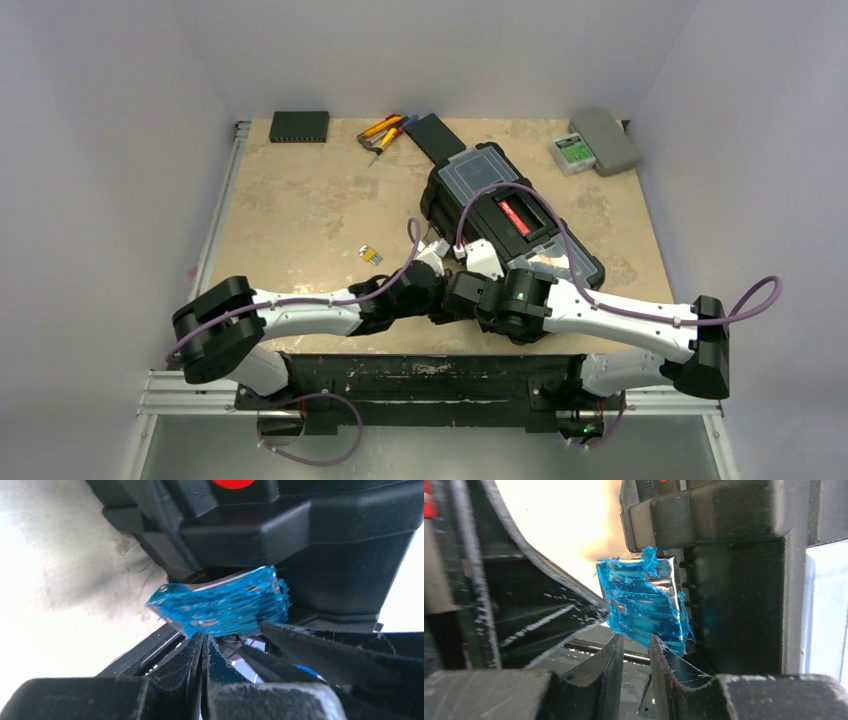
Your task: Pack the tool kit
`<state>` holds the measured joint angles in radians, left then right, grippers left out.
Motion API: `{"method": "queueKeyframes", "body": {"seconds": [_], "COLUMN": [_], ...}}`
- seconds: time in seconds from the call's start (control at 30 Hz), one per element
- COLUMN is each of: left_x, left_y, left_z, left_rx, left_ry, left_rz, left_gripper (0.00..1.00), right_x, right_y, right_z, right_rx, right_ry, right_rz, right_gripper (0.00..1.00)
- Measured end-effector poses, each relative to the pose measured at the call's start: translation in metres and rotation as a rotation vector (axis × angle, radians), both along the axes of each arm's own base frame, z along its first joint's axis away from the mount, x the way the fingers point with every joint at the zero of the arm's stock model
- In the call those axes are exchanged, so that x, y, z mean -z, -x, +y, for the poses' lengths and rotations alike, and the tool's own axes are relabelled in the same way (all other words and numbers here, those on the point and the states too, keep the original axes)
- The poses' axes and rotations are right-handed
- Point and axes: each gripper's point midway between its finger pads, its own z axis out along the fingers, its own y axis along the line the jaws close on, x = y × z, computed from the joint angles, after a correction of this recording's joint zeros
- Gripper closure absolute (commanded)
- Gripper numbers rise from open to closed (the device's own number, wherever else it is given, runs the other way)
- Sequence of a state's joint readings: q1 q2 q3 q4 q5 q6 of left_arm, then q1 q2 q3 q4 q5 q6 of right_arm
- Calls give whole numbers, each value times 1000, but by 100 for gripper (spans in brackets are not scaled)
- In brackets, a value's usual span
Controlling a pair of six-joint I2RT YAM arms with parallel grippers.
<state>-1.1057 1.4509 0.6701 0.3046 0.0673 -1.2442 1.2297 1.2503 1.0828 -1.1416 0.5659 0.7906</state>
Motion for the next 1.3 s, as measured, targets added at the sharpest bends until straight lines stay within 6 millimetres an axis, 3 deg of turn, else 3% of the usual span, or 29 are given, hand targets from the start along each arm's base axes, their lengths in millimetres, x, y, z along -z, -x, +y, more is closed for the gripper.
{"method": "queueKeyframes", "body": {"seconds": [0.17,0.47,0.57,0.8,0.9,1.0,1.23,1.3], "left_x": [3,27,27,27,28,28,27,27], "left_y": [1,4,3,1,1,1,1,1], "left_z": [-17,-9,-8,-8,-9,-9,-8,-8], "left_rx": [29,26,21,23,27,28,28,28], "left_ry": [-66,-202,-220,-243,-252,-257,-265,-266], "left_rz": [31,95,96,87,86,89,92,92], "left_gripper": [100,100,100,100,100,100,100,100], "right_x": [-4,-20,-46,-141,-167,-178,-168,-162], "right_y": [-1,-8,-13,-34,-47,-63,-105,-114], "right_z": [-2,-9,-14,-36,-56,-79,-143,-175], "right_rx": [1,19,26,101,183,291,500,597], "right_ry": [-11,-47,-132,-331,-274,-134,162,224], "right_rz": [-11,-68,-138,-390,-491,-570,-601,-575], "right_gripper": [75,77,77,82,100,100,100,100]}}
